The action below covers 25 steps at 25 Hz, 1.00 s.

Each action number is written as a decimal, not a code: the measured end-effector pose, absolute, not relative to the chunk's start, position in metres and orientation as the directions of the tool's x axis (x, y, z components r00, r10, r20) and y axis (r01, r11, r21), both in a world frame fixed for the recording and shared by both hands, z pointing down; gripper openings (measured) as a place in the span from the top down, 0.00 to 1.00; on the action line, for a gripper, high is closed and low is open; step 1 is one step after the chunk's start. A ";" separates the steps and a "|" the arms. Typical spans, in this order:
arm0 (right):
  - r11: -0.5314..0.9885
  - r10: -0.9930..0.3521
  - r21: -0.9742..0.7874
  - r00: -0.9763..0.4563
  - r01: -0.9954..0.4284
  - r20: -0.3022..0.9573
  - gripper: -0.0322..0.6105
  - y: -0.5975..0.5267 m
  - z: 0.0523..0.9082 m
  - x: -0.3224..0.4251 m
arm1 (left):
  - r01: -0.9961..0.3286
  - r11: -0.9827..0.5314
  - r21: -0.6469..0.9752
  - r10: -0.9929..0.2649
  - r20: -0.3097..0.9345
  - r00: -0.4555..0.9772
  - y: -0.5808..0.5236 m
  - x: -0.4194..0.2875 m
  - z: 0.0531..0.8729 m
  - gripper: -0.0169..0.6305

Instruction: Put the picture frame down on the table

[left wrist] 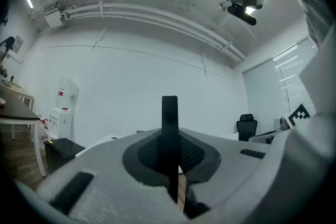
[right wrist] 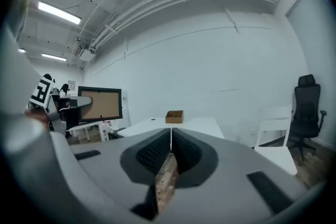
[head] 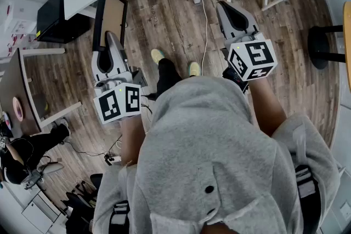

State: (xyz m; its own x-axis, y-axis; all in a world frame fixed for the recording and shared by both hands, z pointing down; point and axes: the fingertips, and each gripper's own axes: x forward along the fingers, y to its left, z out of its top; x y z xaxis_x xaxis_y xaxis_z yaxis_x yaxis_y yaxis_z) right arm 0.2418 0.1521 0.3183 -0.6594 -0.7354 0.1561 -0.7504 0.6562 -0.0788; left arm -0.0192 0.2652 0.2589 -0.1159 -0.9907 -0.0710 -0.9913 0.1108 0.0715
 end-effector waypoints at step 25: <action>0.649 -0.722 -0.118 -0.658 -0.751 0.214 0.91 0.085 0.329 0.156 | -0.992 0.085 0.098 -0.996 -0.028 -0.088 0.198 -0.094 0.267 0.92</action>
